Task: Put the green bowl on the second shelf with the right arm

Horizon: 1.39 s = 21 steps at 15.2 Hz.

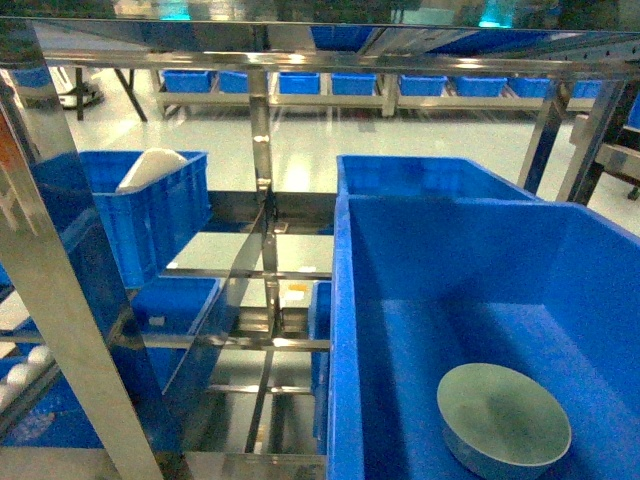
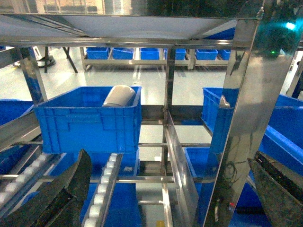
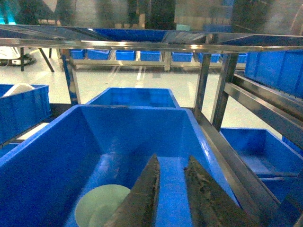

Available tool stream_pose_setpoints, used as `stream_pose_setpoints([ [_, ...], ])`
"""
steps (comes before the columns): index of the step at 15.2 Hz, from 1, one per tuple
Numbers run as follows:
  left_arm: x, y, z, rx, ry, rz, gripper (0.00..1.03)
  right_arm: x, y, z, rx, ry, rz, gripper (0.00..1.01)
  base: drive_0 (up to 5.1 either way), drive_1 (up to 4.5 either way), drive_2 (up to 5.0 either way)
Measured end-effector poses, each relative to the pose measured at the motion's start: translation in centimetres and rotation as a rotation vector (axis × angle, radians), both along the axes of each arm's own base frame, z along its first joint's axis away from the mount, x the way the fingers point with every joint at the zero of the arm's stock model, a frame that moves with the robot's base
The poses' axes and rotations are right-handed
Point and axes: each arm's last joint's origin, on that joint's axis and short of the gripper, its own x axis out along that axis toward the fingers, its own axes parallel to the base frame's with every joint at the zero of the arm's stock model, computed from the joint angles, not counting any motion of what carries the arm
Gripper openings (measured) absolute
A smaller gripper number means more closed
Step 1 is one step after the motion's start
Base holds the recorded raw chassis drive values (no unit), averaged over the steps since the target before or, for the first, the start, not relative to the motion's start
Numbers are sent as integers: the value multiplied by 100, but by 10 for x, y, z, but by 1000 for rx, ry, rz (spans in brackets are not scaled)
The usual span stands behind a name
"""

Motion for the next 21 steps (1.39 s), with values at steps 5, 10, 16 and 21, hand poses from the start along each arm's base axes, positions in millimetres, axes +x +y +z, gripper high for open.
stream_pose_setpoints([
  [5, 0, 0, 0, 0, 0, 0, 98, 0, 0, 0, 0, 2, 0, 82, 0, 0, 0],
  [10, 0, 0, 0, 0, 0, 0, 98, 0, 0, 0, 0, 2, 0, 98, 0, 0, 0],
  [16, 0, 0, 0, 0, -1, 0, 98, 0, 0, 0, 0, 2, 0, 98, 0, 0, 0],
  [21, 0, 0, 0, 0, -1, 0, 98, 0, 0, 0, 0, 2, 0, 98, 0, 0, 0],
])
